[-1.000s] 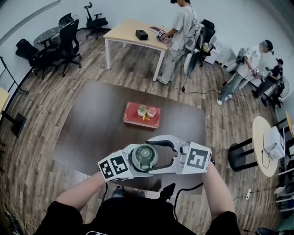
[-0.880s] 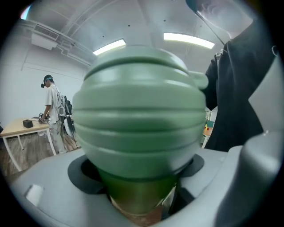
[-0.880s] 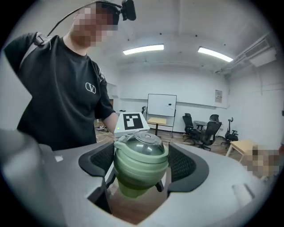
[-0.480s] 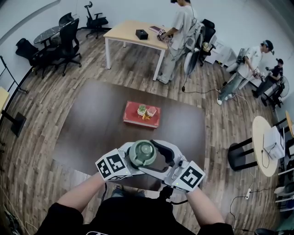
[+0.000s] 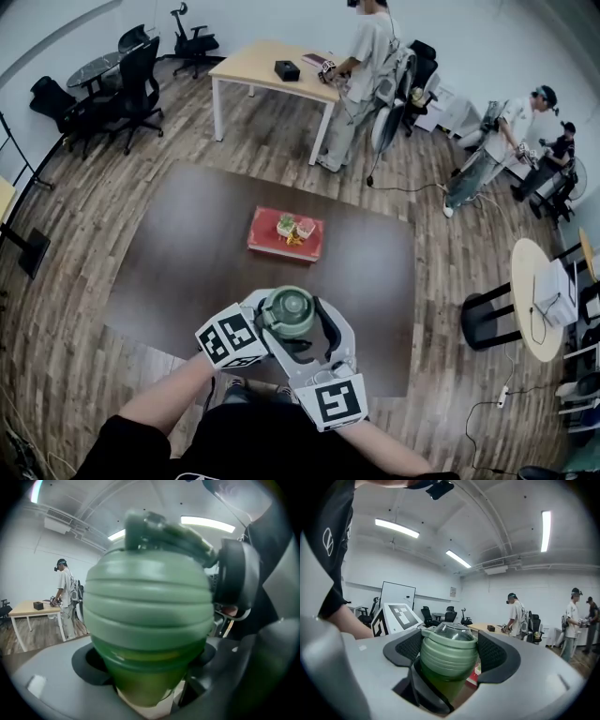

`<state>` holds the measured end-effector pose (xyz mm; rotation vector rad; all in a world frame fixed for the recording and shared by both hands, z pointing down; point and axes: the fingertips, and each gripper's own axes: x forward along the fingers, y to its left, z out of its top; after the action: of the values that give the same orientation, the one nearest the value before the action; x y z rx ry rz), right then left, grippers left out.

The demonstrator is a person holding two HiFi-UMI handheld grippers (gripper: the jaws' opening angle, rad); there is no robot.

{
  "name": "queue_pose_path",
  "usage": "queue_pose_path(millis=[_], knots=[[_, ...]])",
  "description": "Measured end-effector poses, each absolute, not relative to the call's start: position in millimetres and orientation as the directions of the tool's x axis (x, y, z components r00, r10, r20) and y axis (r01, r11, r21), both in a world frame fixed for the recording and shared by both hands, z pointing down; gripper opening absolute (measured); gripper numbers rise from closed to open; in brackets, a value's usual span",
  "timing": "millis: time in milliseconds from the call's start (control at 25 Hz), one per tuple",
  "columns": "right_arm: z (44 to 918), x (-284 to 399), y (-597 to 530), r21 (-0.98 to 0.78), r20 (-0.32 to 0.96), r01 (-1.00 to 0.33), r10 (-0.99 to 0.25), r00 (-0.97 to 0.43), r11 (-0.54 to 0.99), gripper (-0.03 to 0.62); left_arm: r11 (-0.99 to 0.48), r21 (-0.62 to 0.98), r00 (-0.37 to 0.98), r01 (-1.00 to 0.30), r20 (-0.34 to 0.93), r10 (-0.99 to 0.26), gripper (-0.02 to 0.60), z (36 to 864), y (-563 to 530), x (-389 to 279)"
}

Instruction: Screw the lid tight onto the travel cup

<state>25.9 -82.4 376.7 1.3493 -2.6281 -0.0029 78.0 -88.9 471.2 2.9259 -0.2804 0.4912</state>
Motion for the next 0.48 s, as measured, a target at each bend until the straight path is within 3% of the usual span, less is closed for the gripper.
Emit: queue_pose_path(millis=[160,280,360,480], knots=[[365,33,-79,-0.024,0.096,-0.686,-0.681,-0.726,0.727,0.399,-0.972,0.121,0.929,-0.200,0.339,-0.149,0.420,467,-88,73],[355,48,-78,-0.059,0.091,-0.439,-0.433,-0.897,0.897,0.411,-0.978,0.109,0.929,-0.179,0.345,-0.132,0.420,464,-85,71],[355,48,-71,-0.025,0.165,-0.257,-0.249,-0.954,0.966,0.411,-0.982,0.105,0.933,-0.158,0.341,-0.113,0.420,461,-81,71],[362,40,-71,-0.012,0.262,-0.085,-0.079,-0.962,0.996,0.410,-0.987,0.101,0.936,-0.125,0.342,-0.084,0.420,460,-72,72]])
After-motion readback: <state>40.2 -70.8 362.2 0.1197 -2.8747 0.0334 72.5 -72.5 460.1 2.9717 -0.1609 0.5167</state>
